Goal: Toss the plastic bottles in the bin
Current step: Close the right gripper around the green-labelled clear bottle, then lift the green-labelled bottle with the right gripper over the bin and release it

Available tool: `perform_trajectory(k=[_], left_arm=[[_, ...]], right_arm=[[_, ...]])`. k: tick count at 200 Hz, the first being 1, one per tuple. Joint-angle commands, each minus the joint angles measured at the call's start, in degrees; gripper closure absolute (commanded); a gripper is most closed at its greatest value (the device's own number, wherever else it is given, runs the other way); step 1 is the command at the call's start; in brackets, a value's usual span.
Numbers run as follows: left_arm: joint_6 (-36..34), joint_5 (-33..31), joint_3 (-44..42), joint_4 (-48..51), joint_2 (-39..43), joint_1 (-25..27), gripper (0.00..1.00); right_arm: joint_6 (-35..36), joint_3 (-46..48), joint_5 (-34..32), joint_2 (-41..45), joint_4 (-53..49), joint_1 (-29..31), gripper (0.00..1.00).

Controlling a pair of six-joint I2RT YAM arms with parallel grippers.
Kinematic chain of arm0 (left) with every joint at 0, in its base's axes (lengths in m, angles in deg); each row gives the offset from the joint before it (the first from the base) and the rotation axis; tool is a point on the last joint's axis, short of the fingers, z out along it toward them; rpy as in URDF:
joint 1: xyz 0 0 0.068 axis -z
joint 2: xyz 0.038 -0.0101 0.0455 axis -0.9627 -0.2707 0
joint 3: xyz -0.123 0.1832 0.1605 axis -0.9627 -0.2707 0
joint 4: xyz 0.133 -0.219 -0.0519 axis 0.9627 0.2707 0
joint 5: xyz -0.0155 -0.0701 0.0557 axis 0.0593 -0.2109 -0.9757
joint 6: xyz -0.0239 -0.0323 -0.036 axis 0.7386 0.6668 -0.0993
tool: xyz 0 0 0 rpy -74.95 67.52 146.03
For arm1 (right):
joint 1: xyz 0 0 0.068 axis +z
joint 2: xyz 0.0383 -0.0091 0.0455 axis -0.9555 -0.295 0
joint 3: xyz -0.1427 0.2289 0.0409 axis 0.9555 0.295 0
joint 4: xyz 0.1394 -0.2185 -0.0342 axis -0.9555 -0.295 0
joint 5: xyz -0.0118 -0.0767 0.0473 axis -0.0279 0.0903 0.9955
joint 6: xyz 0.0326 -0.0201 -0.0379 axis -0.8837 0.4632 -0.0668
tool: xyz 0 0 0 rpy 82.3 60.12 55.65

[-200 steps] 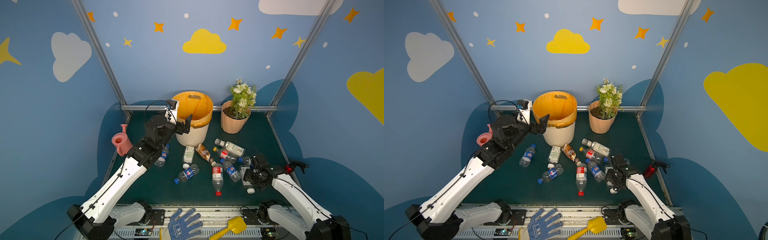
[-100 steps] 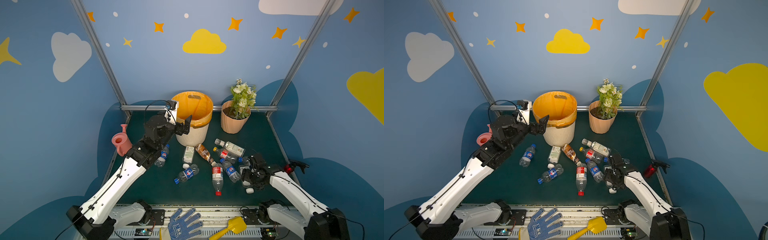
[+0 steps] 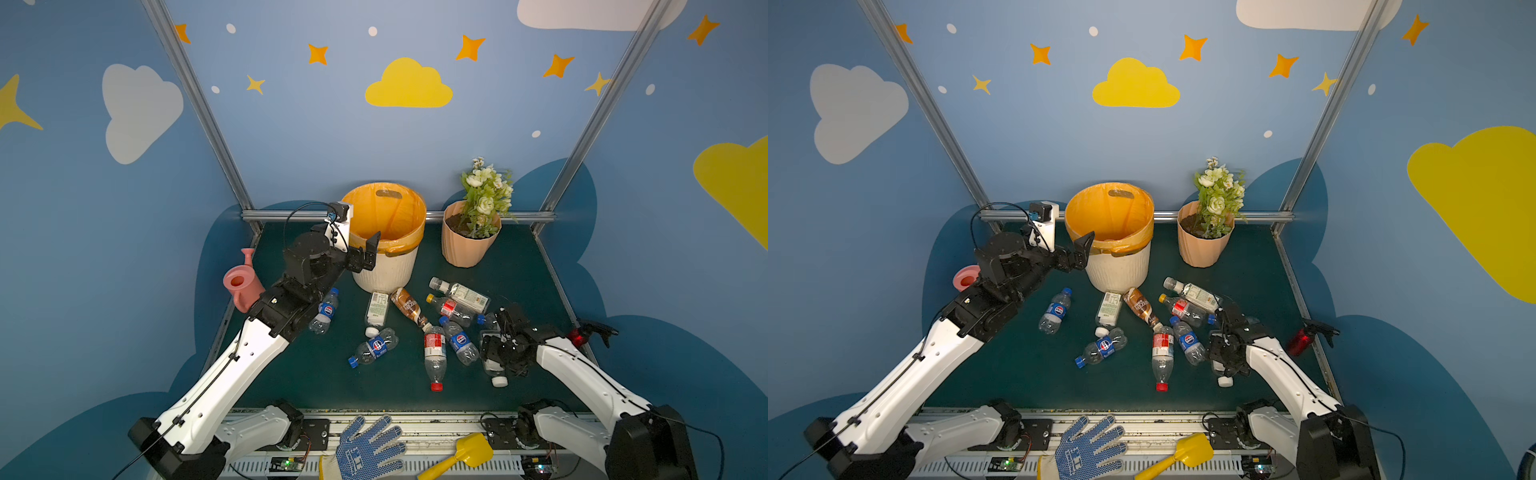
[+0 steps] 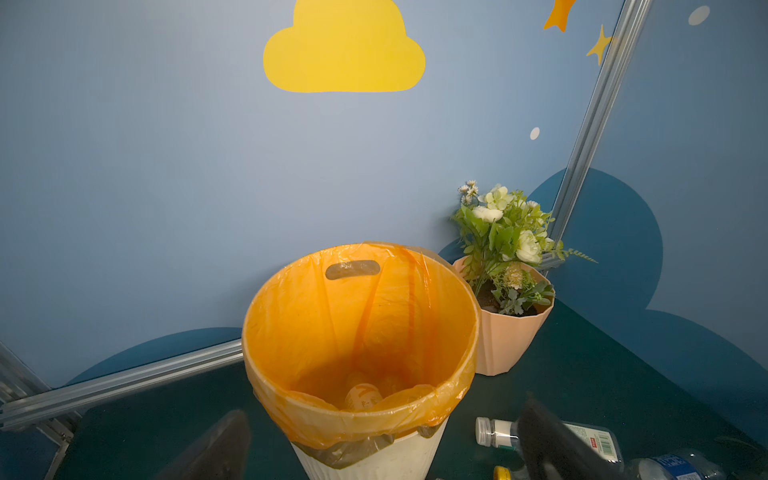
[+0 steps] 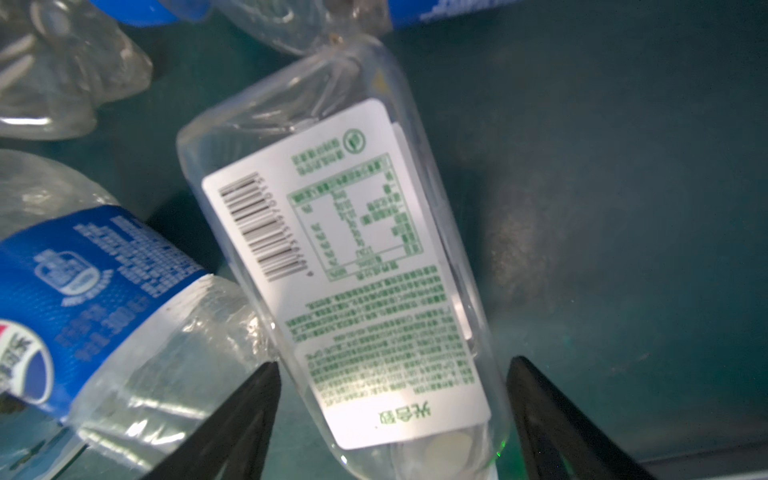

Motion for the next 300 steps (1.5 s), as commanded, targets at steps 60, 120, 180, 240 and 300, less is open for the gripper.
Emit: perform_trajectory(k=[60,120,180,240,300], left_arm=[[0.76,0.58,-0.31,1.05,1.26,-0.47,0.00],[1.36,0.27,0.00,1.45,0.78,-0.72,0.00],[1.89,0.44,0.46,2.44,0.88,-0.85,0.00],[3.00,-1.40,1.40,4.73,0.12,-1.62,0.00],[5.93,-1.14,1.01,5.96,0.15,-3.68,0.00]], right_arm=[[4.16,-3.46,-1.28,-7.71,0.54,0.11,0.19],[5.51,-5.67,-1.91,-11.07,0.77,0.31,0.20],[7.11,-6.63,-1.63,-15.33,1.87,0.91,0.22],[7.60,-6.16,-1.28,-10.51,2.96,1.16,0.38],[10.26,-6.57,1.00,1.58,2.62,1.43,0.42]])
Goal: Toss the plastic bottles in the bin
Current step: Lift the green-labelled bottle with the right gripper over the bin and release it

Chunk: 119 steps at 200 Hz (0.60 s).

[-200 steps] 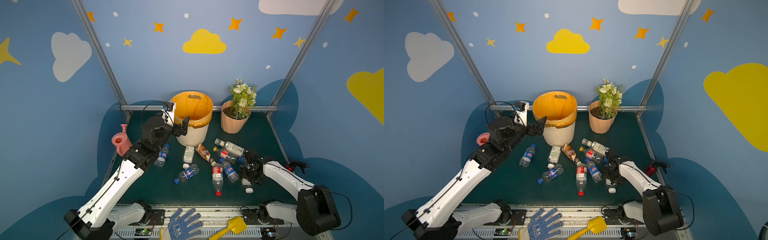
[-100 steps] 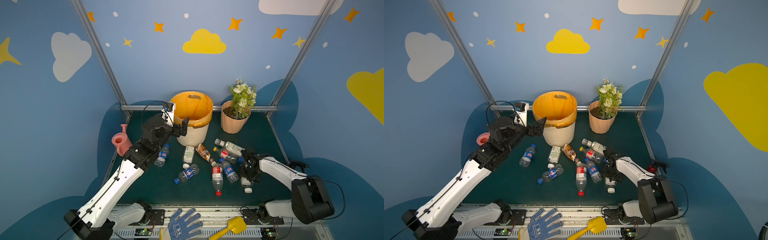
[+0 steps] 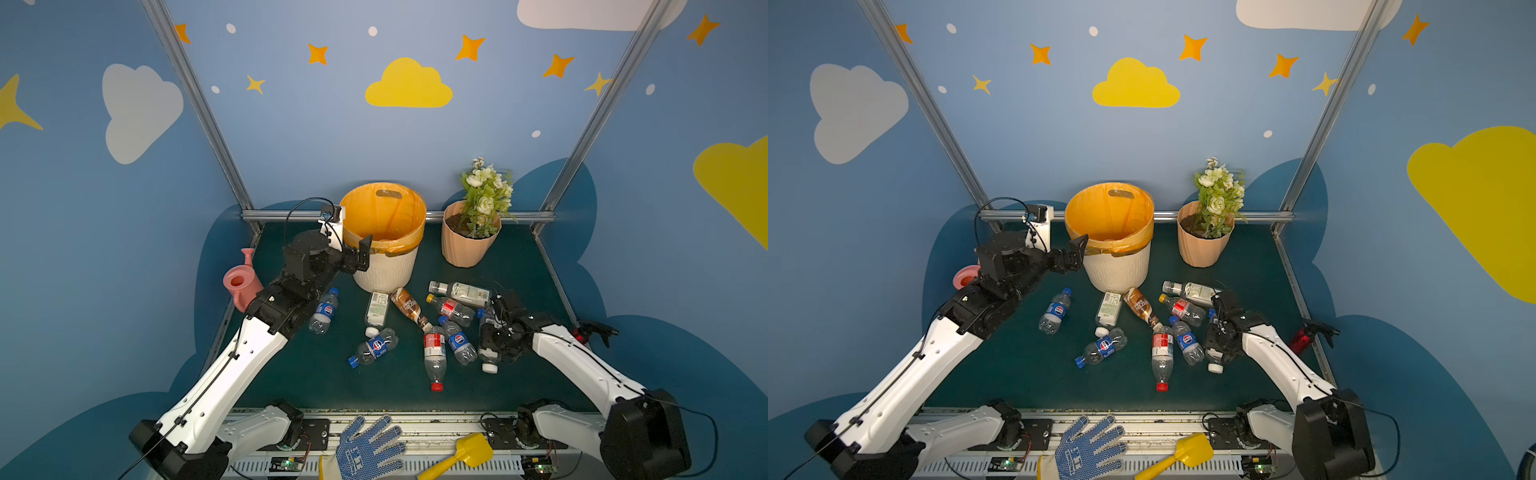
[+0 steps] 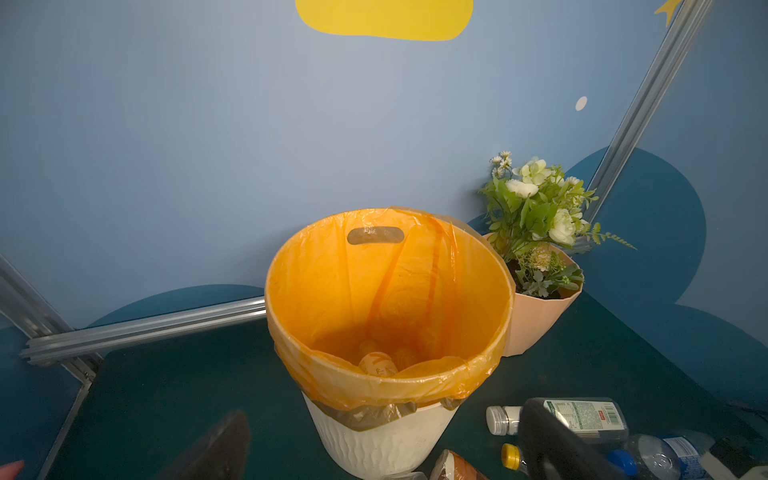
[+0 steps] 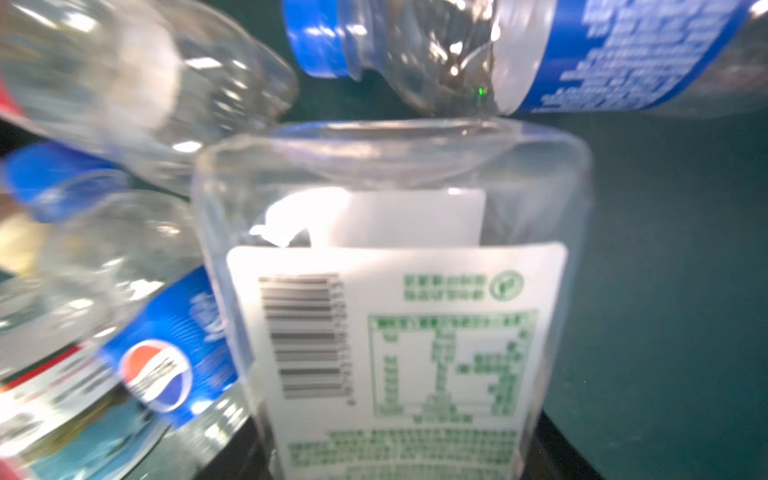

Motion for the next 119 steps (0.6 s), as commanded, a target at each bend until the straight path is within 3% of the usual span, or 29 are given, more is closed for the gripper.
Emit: perform_trajectory(k=[1,41,78,119], left_arm=[[2.00,-0.64,0.85,0.87,0.33,-0.79,0.00],[4.76,-2.29,0.07,1.14,0.63,-1.73,0.00],[6.69,-3.77,-0.83,2.97,0.07,-2.56,0.00],[8.13,-4.99,-3.26,3.98,0.48,-3.37,0.00]], right_arm=[[2.23,-1.14,0.91,3.73,-1.24,0.40,0.42],[5.85,-5.27,1.55,11.12,-1.77,0.40,0.45],[9.32,-10.52,-1.88,17.33,1.69,0.31,0.45],[15.07,-19.49,-2.77,17.20,8.08,-0.46,0.47]])
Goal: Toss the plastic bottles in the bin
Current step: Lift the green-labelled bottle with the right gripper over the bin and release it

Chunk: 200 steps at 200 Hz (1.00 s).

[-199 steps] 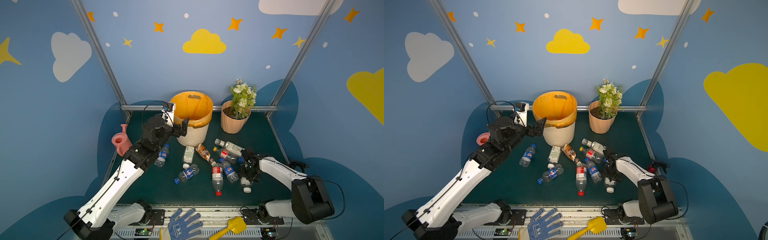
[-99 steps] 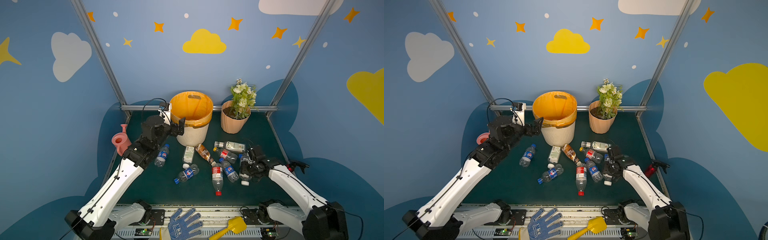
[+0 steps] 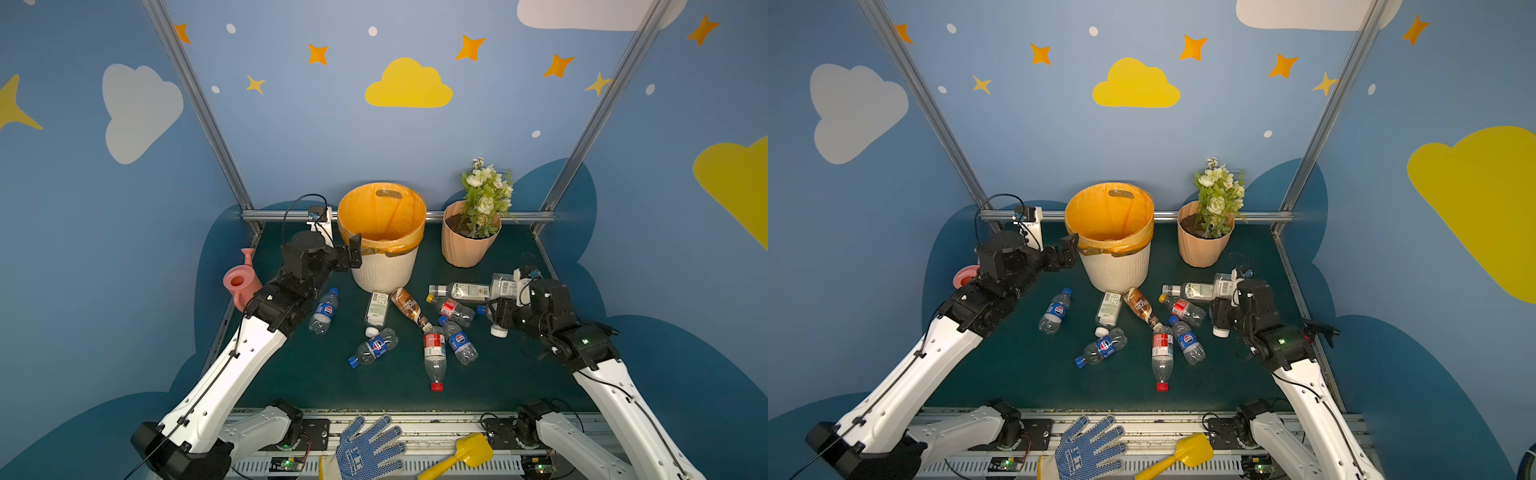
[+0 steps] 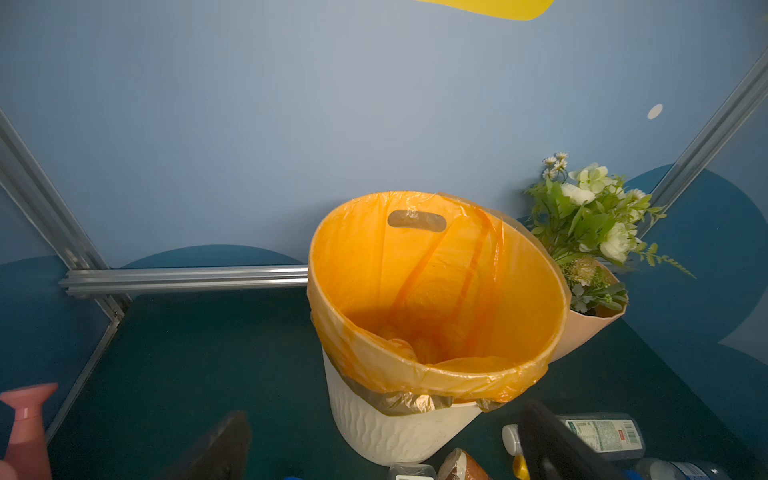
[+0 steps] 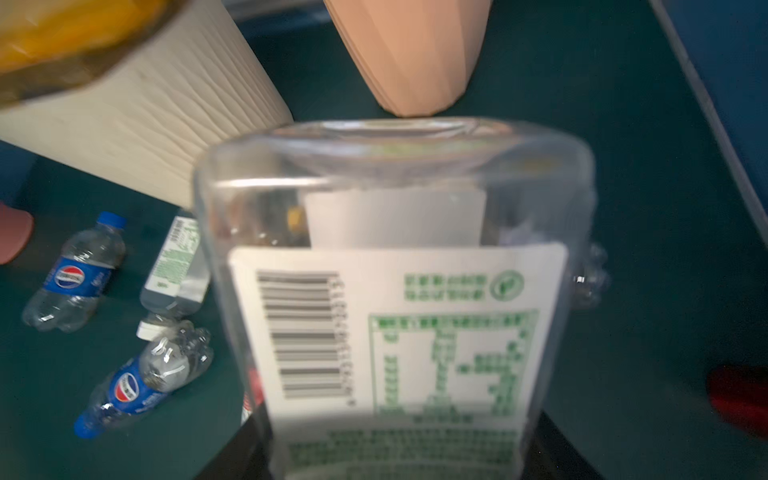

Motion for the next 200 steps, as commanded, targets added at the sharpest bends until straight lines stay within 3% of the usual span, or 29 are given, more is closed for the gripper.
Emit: perform_trajectory(k=[1,78,137,178,200], left_arm=[[1.81,-1.62,-1.68,1.85,0.52,-0.67,0.00],[6.27,-2.64,-5.47,3.66,2.47,-3.57,0.00],[9.67,-3.88,-10.02,8.40,5.94,-6.06,0.00],[9.12,-4.56,-10.79,10.48,7.64,-6.03,0.00],[8.31,-4.91,-10.47,11.18,7.84,-6.09,0.00]], right_arm=[[5.08,-5.21,-1.07,-0.42,6.52,-0.45,0.47],[9.07,-26.28,6.45,-12.37,27.99,-1.07,0.50],[1.92,-44.80,17.80,-29.65,38.04,1.97,0.50],[-2.02,-58.63,22.10,-49.58,35.32,8.52,0.47],[-0.58,-73.82,24.90,-63.74,23.98,10.99,0.38]])
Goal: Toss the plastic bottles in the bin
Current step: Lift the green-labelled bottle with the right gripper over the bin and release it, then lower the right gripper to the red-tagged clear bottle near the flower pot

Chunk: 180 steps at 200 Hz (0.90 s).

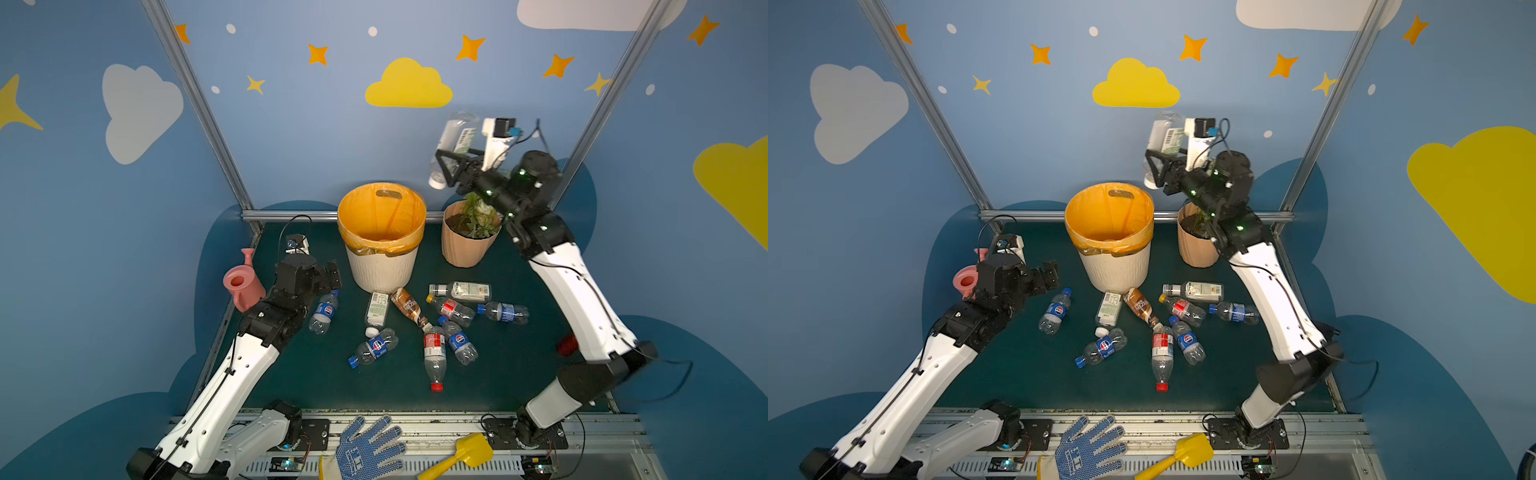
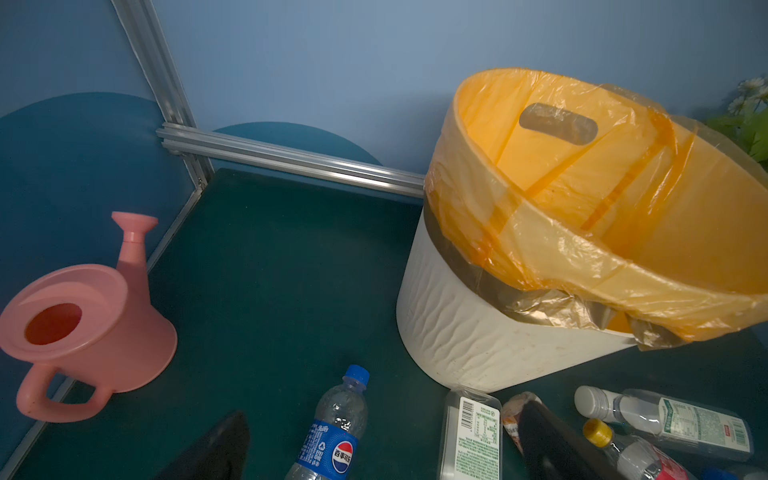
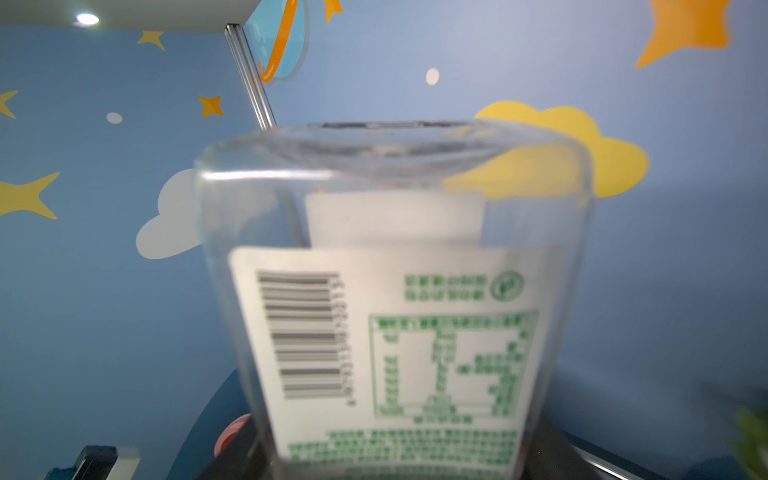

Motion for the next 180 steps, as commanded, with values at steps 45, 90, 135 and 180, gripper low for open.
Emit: perform_trajectory(k=[45,90,135,180], left_arm=[[-1.34,-1.90,0.39,3.35,2.03,-0.31,0.00],[-2.07,-1.77,-0.10,1.60,3.13,-0.16,0.00],[-3.32,-1.63,-0.09,1.52,3.17,-0.14,0.00],[-4.19,1.27,-1.20,2.90,2.57,-0.12,0.00]], right_arm=[[6.48,-28.12,0.76,-18.17,-22.96,2.32,0.10],[11.50,-16.61,-7.28,-4.52,-23.33,1.48,0.03],[8.39,8.27,-12.05,11.21,-19.35,-2.77,0.03],[-0.15,33.48,-12.58,24.28,-16.15,-9.55,0.03]])
